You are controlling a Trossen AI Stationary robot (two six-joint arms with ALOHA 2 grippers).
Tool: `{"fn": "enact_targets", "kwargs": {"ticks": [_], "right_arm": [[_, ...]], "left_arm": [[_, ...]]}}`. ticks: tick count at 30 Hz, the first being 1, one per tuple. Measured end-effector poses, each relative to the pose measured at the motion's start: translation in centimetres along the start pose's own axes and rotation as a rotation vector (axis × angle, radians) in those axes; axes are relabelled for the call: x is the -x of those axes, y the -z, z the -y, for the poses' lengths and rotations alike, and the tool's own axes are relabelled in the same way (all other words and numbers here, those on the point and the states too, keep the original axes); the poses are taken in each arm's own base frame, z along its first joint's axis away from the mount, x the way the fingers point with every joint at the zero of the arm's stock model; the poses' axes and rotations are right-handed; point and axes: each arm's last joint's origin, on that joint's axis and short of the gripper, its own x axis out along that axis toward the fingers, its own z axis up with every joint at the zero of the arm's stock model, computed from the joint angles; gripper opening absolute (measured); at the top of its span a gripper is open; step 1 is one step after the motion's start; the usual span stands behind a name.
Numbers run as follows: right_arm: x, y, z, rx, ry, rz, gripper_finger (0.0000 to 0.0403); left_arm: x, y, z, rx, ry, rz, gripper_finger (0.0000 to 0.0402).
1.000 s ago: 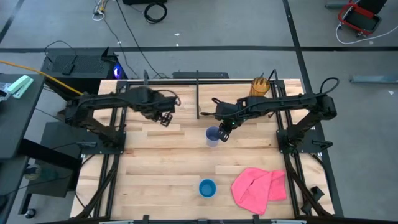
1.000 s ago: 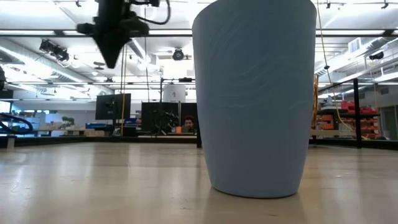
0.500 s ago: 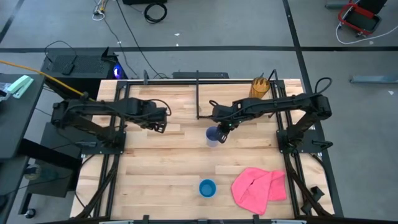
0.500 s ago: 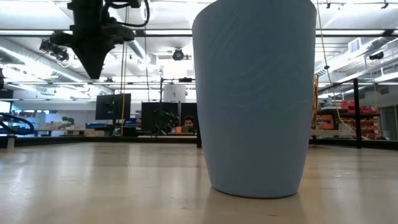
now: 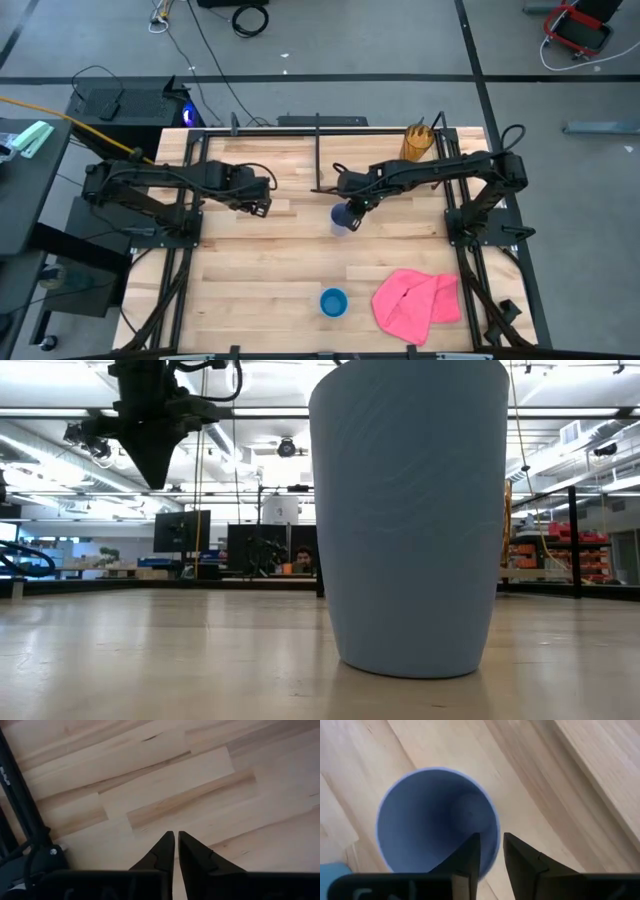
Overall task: Stack small to large cups/mugs on shelf
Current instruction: Put the purple cup on the shelf
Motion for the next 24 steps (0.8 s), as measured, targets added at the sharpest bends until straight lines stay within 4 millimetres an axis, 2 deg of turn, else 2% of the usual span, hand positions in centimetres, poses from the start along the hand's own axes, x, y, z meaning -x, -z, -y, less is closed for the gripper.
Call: {"fn": "enact_targets", "kwargs": {"ticks": [5,10,13,18,24], "right_arm": [[-0.8,-0.1,0.0,-0.003,0.011,-0.015,0.0062],[-0.4,-0.2,0.3,-0.008,0.007,-0.003,0.0026],[0.5,-0.3,0.6,-0.01,-0.001,0.015,0.0009],[2.3,-0.3,1.4,-0.036,-0.013,0.051,0.0012],[6.3,-1.1,3.6,-0.072,0.022,0.123,0.0007]], "left_arm": [[0.0,-0.1,0.3,0.004,0.025,0.012,0.0028],[0.0,-0.2,0.4,0.007,0.039,0.018,0.0033],[0.0,-0.2,0.5,0.009,0.048,0.023,0.0034],[0.0,-0.3,0.5,0.009,0.048,0.034,0.0026],[0.0,-0.4,0.7,-0.033,0.069,0.046,0.0025]]}}
